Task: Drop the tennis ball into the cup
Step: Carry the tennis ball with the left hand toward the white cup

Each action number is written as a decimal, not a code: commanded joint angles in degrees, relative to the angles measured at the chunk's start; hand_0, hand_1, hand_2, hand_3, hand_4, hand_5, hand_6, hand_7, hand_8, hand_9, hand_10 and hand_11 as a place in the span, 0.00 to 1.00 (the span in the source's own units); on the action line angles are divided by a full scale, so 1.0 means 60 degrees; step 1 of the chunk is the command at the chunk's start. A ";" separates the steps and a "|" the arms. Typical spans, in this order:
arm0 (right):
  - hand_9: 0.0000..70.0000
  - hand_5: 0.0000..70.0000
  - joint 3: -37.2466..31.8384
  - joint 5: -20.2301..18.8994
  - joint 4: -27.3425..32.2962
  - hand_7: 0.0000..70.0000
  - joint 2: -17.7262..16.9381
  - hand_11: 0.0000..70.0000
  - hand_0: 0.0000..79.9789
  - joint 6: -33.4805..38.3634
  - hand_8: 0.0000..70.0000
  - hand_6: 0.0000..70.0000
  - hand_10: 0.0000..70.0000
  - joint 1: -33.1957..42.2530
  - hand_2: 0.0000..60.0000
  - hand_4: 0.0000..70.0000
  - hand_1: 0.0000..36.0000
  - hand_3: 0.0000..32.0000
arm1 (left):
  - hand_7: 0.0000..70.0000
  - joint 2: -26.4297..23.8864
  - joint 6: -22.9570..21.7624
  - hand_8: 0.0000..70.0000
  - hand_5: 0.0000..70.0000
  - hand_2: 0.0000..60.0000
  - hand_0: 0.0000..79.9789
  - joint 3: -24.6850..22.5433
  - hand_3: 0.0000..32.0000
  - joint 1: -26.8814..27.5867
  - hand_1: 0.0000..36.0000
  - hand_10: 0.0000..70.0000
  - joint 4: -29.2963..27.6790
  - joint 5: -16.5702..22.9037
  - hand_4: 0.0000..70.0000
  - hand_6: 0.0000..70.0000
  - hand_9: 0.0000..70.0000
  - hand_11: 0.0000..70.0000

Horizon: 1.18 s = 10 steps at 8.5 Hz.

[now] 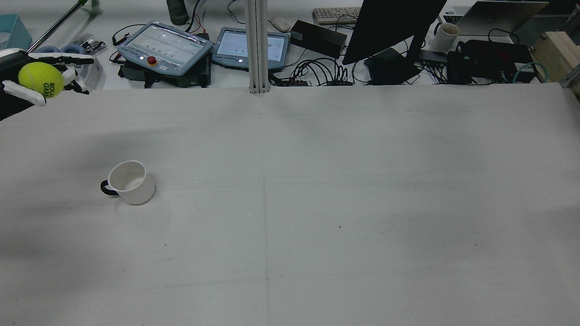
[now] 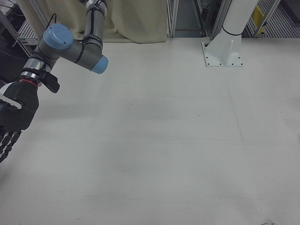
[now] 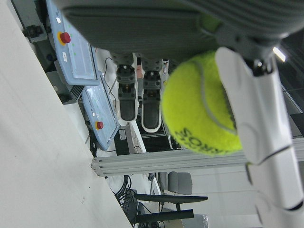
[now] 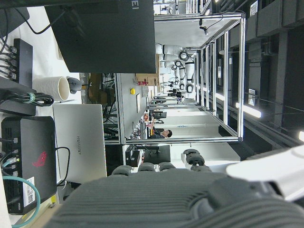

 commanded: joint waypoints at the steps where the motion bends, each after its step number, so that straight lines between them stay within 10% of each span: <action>1: 0.00 0.00 -0.0015 0.0000 0.0000 0.00 0.0000 0.00 0.00 0.0000 0.00 0.00 0.00 0.0000 0.00 0.00 0.00 0.00 | 1.00 0.0321 0.0172 0.40 0.14 0.08 0.62 0.0004 0.00 0.0461 0.35 0.30 -0.0316 -0.0017 0.47 0.53 0.66 0.44; 4: 0.00 0.00 0.0000 0.0000 0.0000 0.00 0.0000 0.00 0.00 0.0000 0.00 0.00 0.00 0.0000 0.00 0.00 0.00 0.00 | 1.00 0.0584 0.0261 0.45 0.18 0.24 0.60 0.0018 0.00 0.1031 0.30 0.29 -0.0521 -0.0207 0.45 0.82 0.64 0.43; 7: 0.00 0.00 0.0000 0.0000 0.0000 0.00 0.0000 0.00 0.00 0.0000 0.00 0.00 0.00 0.0000 0.00 0.00 0.00 0.00 | 0.99 0.0717 0.0276 0.40 0.14 0.39 0.54 0.0048 0.00 0.1634 0.26 0.27 -0.0653 -0.0631 0.43 0.64 0.60 0.40; 9: 0.00 0.00 0.0000 0.0000 0.0000 0.00 0.0000 0.00 0.00 0.0000 0.00 0.00 0.00 0.0000 0.00 0.00 0.00 0.00 | 0.91 0.0717 0.0291 0.40 0.18 0.54 0.51 0.0106 0.00 0.1693 0.25 0.25 -0.0653 -0.0734 0.40 0.81 0.56 0.36; 10: 0.00 0.00 0.0000 0.0000 0.0000 0.00 0.0000 0.00 0.00 0.0000 0.00 0.00 0.00 0.0000 0.00 0.00 0.00 0.00 | 0.91 0.0703 0.0334 0.34 0.12 0.55 0.50 0.0092 0.00 0.1678 0.29 0.23 -0.0668 -0.0836 0.39 0.56 0.54 0.34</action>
